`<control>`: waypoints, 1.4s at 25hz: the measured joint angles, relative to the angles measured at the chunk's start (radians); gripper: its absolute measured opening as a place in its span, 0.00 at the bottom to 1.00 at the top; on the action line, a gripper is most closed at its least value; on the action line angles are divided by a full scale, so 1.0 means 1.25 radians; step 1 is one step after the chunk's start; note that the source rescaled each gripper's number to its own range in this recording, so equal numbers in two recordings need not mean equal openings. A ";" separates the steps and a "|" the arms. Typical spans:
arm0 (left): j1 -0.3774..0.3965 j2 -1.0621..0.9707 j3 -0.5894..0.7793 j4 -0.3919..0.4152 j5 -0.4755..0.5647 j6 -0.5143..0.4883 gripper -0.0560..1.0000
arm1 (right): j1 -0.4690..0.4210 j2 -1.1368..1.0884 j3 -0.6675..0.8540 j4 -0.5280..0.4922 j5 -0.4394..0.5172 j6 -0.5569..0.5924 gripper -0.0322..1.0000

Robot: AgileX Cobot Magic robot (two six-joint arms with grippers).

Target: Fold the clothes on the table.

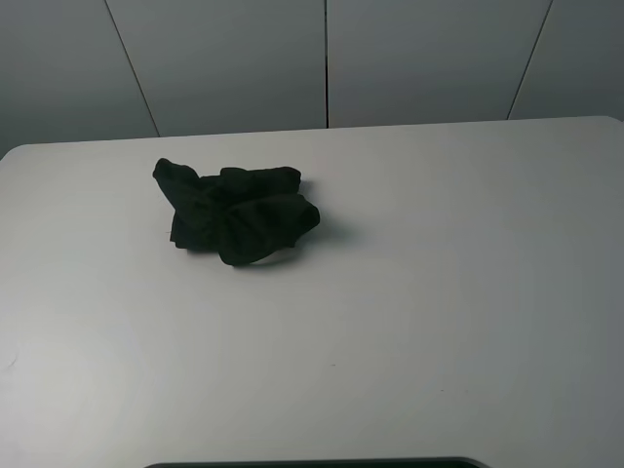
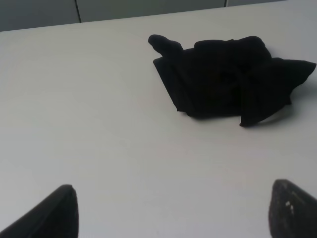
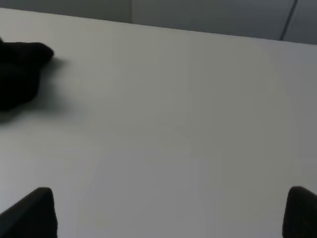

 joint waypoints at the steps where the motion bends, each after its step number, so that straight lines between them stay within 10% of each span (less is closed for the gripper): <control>1: 0.000 0.000 0.000 0.000 0.000 0.000 1.00 | -0.027 0.000 0.000 0.000 0.000 0.000 0.98; 6: 0.000 0.000 0.000 0.000 0.000 0.000 1.00 | -0.126 -0.004 0.000 0.000 0.000 0.000 0.98; 35: 0.000 0.000 0.000 -0.003 0.000 0.000 1.00 | -0.131 -0.018 0.000 0.012 0.000 0.038 0.98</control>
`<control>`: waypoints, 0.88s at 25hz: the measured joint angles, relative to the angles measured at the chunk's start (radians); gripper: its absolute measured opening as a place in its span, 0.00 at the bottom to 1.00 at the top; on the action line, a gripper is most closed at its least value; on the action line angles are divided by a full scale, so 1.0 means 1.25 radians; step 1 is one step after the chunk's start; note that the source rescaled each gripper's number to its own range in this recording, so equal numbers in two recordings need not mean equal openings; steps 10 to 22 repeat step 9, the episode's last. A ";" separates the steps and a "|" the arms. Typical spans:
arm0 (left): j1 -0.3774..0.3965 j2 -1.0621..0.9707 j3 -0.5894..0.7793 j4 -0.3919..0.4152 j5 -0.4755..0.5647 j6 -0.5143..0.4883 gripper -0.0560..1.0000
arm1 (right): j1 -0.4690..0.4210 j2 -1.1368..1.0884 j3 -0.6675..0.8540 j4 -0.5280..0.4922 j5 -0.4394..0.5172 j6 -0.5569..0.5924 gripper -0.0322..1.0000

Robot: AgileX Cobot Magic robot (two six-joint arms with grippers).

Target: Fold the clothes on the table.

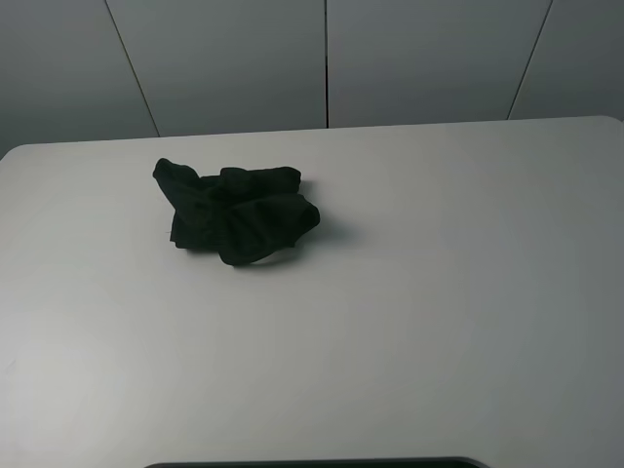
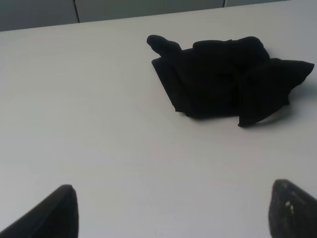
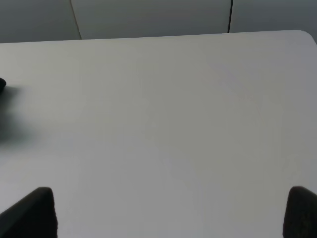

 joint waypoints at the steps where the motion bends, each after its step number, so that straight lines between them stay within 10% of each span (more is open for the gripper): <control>1: 0.000 0.000 0.000 0.000 0.000 0.000 1.00 | 0.000 0.000 0.000 0.000 0.000 0.000 0.98; 22: 0.000 0.000 0.000 0.000 0.000 0.000 1.00 | 0.000 0.000 0.000 0.008 0.000 0.000 0.98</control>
